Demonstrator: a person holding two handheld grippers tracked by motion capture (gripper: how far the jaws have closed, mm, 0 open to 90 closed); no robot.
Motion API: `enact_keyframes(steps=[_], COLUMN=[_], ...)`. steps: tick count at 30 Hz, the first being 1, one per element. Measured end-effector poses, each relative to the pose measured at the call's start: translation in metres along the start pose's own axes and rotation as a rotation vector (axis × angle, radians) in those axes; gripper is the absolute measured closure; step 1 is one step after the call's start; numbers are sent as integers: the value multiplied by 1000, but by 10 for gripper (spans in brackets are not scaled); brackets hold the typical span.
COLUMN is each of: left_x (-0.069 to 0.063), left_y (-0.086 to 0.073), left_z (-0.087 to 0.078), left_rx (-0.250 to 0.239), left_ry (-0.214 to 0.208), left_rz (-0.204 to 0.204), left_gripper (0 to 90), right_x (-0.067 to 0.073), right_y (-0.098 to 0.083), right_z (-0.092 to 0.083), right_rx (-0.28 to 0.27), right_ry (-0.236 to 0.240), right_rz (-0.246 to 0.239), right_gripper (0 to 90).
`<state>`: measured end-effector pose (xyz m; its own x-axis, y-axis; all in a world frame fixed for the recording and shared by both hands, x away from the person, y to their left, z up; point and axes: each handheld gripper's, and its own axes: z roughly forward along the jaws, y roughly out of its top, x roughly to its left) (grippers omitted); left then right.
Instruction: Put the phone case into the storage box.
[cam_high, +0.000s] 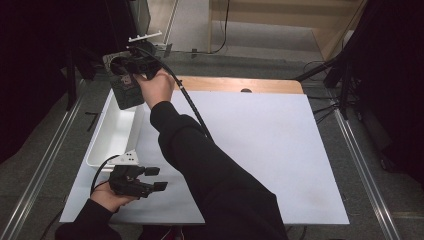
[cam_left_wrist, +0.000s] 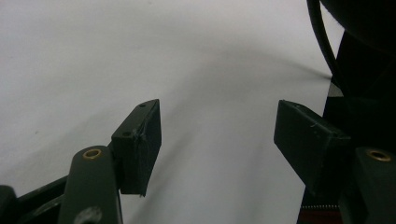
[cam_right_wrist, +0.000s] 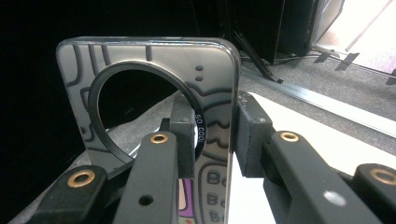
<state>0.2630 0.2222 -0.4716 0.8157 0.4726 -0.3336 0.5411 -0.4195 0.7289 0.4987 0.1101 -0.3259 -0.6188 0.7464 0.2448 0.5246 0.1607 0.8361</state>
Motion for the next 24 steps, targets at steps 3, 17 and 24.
enact_keyframes(steps=[3, 17, 24], left_x=[0, 0, 0], left_y=[0, 0, 0], left_z=[0, 0, 0], left_rx=[0, 5, 6], left_ry=[-1, -1, -1], left_rz=[1, -1, 3], left_gripper=[319, 319, 319], right_x=[1, -2, -2], right_y=[1, 0, -2], right_z=[4, 20, 27], right_rx=[2, -11, -11], right_ry=[0, -10, -27], right_rz=[1, 36, 45], right_gripper=[705, 705, 705])
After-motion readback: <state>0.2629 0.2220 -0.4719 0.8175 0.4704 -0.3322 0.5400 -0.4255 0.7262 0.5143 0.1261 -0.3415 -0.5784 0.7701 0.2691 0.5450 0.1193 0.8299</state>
